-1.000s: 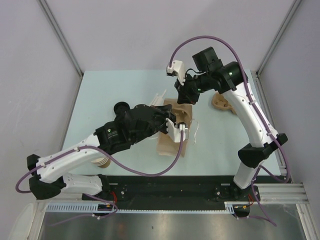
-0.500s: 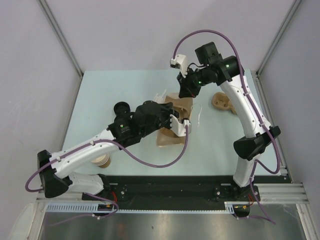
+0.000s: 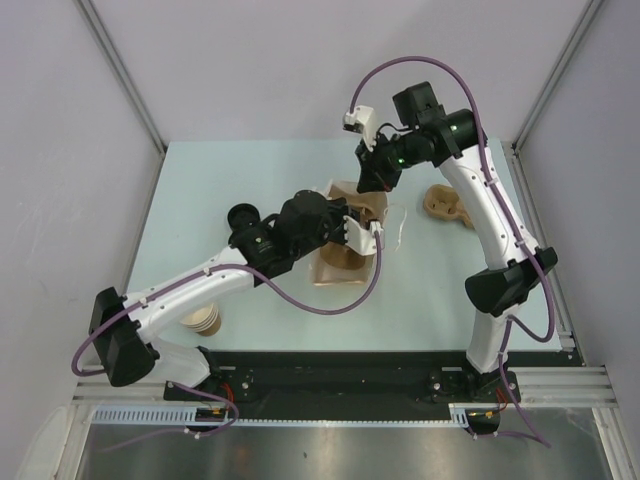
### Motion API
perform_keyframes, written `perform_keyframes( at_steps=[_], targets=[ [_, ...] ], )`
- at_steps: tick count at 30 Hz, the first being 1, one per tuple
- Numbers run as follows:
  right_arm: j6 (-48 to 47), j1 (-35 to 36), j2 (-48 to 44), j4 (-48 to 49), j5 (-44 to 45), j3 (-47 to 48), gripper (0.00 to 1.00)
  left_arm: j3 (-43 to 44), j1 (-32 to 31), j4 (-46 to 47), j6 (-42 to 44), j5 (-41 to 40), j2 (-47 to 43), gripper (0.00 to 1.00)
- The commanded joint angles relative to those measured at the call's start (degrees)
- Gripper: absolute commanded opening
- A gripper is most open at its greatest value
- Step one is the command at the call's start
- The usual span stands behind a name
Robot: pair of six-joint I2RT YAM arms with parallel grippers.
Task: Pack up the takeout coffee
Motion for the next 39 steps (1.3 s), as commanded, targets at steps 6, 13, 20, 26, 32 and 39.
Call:
perform_keyframes(
  at_steps=[6, 13, 20, 26, 32, 39],
  targets=[
    [-0.4, -1.3, 1.7, 1.1, -3.2, 2.2, 0.00, -4.1, 1.1, 6.5, -3.9, -0.1, 1.6, 0.00],
    [-0.1, -1.9, 2.6, 1.7, -4.0, 2.4, 0.00, -4.0, 1.9, 3.8, -5.5, 0.1, 3.0, 0.00],
    [-0.2, -2.0, 3.1, 2.1, -4.3, 2.5, 0.00, -2.5, 3.1, 1.1, -7.7, 1.1, 5.8, 0.00],
    [-0.7, -2.4, 3.3, 2.0, -4.5, 2.4, 0.00, -0.9, 4.0, -1.2, -8.5, 2.0, 6.8, 0.11],
    [-0.9, -2.4, 3.5, 1.8, -4.7, 2.3, 0.00, 2.8, 4.0, -3.1, -9.6, 2.1, 6.3, 0.31],
    [-0.9, -2.3, 3.5, 1.7, -4.7, 2.4, 0.00, 6.3, 4.0, -3.3, -10.2, 1.6, 5.4, 0.41]
  ],
)
